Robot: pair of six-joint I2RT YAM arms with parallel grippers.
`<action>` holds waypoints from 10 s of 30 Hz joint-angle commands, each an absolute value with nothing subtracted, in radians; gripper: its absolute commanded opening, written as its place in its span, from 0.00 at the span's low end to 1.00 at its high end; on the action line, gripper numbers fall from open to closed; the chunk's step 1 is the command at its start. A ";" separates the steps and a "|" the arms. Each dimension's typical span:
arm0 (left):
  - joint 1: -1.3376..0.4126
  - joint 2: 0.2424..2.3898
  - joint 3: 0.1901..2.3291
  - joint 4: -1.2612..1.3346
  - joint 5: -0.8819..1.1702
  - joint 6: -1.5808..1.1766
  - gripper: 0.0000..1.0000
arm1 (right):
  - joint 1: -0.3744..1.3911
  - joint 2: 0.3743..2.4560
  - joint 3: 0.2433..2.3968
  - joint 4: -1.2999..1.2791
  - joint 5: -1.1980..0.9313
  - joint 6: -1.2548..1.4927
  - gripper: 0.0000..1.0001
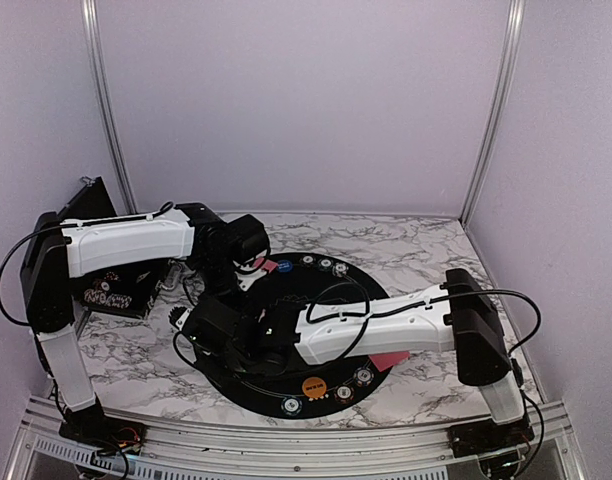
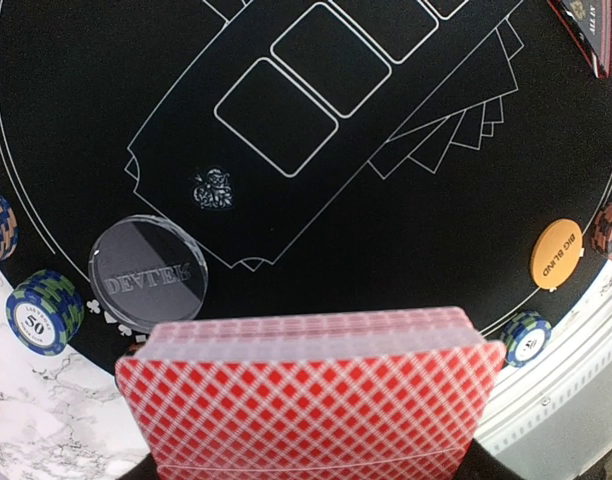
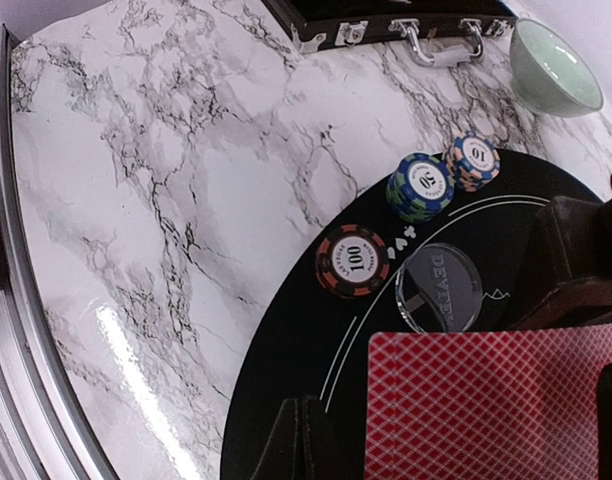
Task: Distribute texas hold em gaming equipment
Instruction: Adjust the poker card at the face-down deck piles, then pick up the poker card from the face-down deck piles.
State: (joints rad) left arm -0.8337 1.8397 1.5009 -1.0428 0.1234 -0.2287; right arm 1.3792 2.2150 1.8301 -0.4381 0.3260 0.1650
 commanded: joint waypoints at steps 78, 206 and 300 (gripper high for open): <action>-0.825 1.821 1.496 -1.094 0.126 -0.216 0.58 | 1.394 2.070 1.664 -0.258 0.584 0.187 0.00; -0.936 1.680 1.448 -1.081 0.097 -0.140 0.58 | 0.857 2.068 1.236 0.437 -0.876 1.021 0.63; -0.936 1.685 1.450 -1.080 0.087 -0.143 0.57 | 0.858 1.918 1.078 0.618 -0.922 1.182 0.14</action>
State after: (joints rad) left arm -0.9306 1.6890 1.4269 -1.0672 0.0788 -0.1490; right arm 0.8509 1.9114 1.0809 0.5858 -0.9150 1.1778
